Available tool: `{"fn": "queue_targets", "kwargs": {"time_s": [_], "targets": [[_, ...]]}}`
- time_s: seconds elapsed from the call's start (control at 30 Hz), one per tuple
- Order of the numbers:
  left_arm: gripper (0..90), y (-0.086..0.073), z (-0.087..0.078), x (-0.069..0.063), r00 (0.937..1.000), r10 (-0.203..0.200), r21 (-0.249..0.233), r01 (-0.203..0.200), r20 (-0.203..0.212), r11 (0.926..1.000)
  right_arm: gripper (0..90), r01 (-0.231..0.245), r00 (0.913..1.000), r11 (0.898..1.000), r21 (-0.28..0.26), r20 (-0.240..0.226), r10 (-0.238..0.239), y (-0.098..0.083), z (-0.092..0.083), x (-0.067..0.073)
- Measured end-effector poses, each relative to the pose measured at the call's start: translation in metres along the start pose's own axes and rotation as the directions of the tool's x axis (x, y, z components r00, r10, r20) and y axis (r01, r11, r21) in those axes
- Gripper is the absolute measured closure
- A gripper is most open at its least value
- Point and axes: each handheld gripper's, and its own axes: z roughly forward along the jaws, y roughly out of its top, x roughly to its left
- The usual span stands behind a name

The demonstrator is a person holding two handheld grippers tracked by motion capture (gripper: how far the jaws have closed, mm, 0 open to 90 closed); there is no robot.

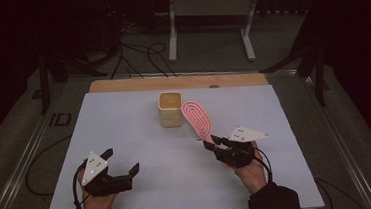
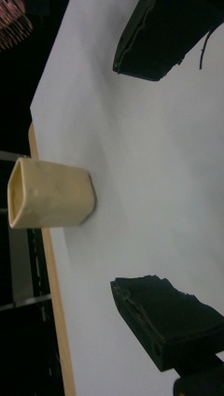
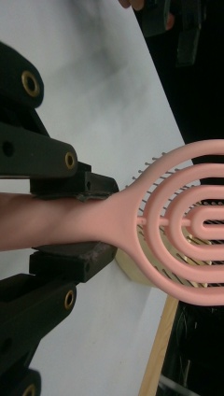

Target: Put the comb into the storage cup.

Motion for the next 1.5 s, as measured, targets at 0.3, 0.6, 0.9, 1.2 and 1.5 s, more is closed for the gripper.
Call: {"fn": "queue_targets", "kwargs": {"time_s": [0.3, 0.6, 0.9, 1.2, 1.5], "targets": [[0.3, 0.021, 0.015, -0.008, 0.9992, 0.034, -0.002, -0.034, 0.022, 0.9994, 69.5, 0.014, 0.9999, 1.000, -0.006, -0.008, -0.014, 0.007, 0.005, 0.002], [0.1, 0.033, 0.023, -0.016, 0.9987, 0.038, -0.015, -0.037, 0.035, 0.9992, 69.5, 0.024, 0.9993, 1.000, -0.014, -0.029, -0.024, 0.012, 0.016, 0.008], [0.0, 0.050, 0.028, -0.026, 0.9965, 0.054, -0.013, -0.053, 0.064, 0.9985, 69.5, 0.034, 0.9988, 0.999, -0.014, -0.035, -0.034, 0.011, 0.016, 0.013], [0.0, 0.064, 0.037, -0.033, 0.9937, 0.047, -0.019, -0.045, 0.102, 0.9988, 69.5, 0.038, 0.9984, 0.999, -0.011, -0.041, -0.038, 0.010, 0.016, 0.017], [0.0, 0.071, 0.051, -0.045, 0.9876, 0.027, -0.022, -0.024, 0.155, 0.9995, 69.5, 0.047, 0.9980, 0.999, 0.001, -0.042, -0.047, 0.006, 0.021, 0.023]]}}
